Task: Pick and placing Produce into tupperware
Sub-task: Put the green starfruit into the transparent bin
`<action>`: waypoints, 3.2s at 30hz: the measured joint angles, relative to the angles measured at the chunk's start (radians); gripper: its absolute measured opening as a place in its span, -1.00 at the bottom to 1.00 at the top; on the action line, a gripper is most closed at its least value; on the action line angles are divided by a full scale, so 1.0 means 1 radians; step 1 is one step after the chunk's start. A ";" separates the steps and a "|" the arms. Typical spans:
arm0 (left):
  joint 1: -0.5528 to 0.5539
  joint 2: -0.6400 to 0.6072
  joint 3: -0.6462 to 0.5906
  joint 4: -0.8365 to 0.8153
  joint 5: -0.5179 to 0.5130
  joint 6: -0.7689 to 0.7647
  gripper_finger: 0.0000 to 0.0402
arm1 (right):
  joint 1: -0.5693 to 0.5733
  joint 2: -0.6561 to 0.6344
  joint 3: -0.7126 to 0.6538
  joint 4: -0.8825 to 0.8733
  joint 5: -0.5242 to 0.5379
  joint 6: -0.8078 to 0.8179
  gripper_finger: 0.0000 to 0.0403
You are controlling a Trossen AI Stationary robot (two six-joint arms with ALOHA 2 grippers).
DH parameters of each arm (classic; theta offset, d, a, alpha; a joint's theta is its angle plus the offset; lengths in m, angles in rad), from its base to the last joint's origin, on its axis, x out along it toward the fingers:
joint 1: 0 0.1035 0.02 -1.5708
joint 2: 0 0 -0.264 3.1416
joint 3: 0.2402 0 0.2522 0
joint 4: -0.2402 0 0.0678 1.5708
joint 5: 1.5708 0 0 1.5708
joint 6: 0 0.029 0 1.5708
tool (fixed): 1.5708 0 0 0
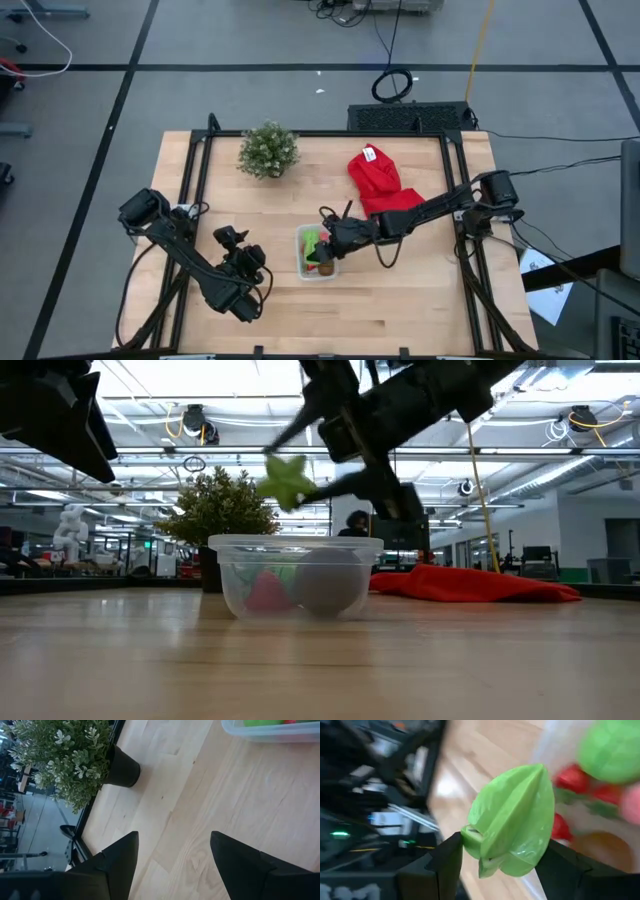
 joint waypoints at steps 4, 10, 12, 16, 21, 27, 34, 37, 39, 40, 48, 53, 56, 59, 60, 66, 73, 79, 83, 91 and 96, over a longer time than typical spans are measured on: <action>0.000 0.000 0.000 0.000 0.002 0.000 0.26 | 0.005 -0.003 0.021 -0.136 -0.008 0.000 0.04; 0.000 0.000 0.000 0.000 0.002 -0.004 0.26 | 0.001 -0.005 0.024 -0.161 -0.008 -0.008 0.04; 0.000 0.000 0.000 0.000 0.003 -0.004 0.26 | -0.006 -0.005 0.024 -0.184 -0.009 -0.012 0.04; 0.000 0.000 0.000 0.000 0.003 -0.004 0.26 | -0.022 -0.005 0.024 -0.241 -0.024 -0.011 0.04; 0.000 0.000 0.000 0.000 0.003 -0.004 0.26 | -0.039 -0.005 0.024 -0.251 -0.033 -0.010 0.04; 0.000 0.000 0.000 0.000 0.002 -0.005 0.26 | -0.053 -0.005 0.024 -0.249 -0.033 -0.028 0.04; 0.000 0.000 0.000 0.000 0.002 -0.004 0.26 | -0.073 -0.005 0.024 -0.178 -0.085 -0.067 0.04; 0.000 0.000 0.000 0.000 0.002 -0.003 0.26 | -0.085 -0.005 0.024 -0.174 -0.086 -0.073 0.04; 0.000 0.000 0.000 0.000 0.002 -0.003 0.26 | -0.087 -0.005 0.024 -0.174 -0.087 -0.072 0.04; 0.000 0.000 0.000 0.000 0.002 -0.003 0.26 | -0.087 -0.005 0.024 -0.176 -0.087 -0.071 0.04; 0.000 0.000 0.000 0.000 0.002 0.000 0.26 | -0.086 -0.005 0.024 -0.196 -0.093 -0.063 0.04; 0.000 0.000 0.000 0.001 0.002 0.000 0.26 | -0.086 -0.005 0.024 -0.196 -0.092 -0.063 0.04; 0.000 0.000 0.000 0.000 0.002 0.000 0.26 | -0.086 -0.005 0.024 -0.196 -0.085 -0.061 0.04; 0.000 0.000 0.000 0.000 0.002 0.000 0.26 | -0.085 -0.005 0.024 -0.194 -0.084 -0.060 0.04; 0.000 0.000 0.000 0.000 0.002 0.000 0.26 | -0.085 -0.005 0.023 -0.189 -0.084 -0.060 0.04; 0.000 0.000 0.000 0.000 0.002 0.001 0.26 | -0.083 -0.005 0.023 -0.176 -0.083 -0.060 0.04; 0.000 0.000 0.000 0.000 0.002 0.004 0.26 | -0.091 -0.005 0.023 -0.161 -0.085 -0.081 0.04; 0.000 0.000 0.000 0.001 0.002 0.003 0.26 | -0.098 -0.005 0.023 -0.132 -0.085 -0.059 0.04; 0.000 0.000 0.000 0.001 0.002 0.002 0.26 | -0.098 -0.006 0.023 -0.149 -0.085 -0.047 0.04; 0.000 0.000 0.000 0.001 0.001 0.000 0.26 | -0.098 -0.005 0.023 -0.153 -0.086 -0.044 0.04; 0.000 0.000 0.000 0.001 0.001 0.000 0.26 | -0.098 -0.005 0.023 -0.165 -0.087 -0.036 0.09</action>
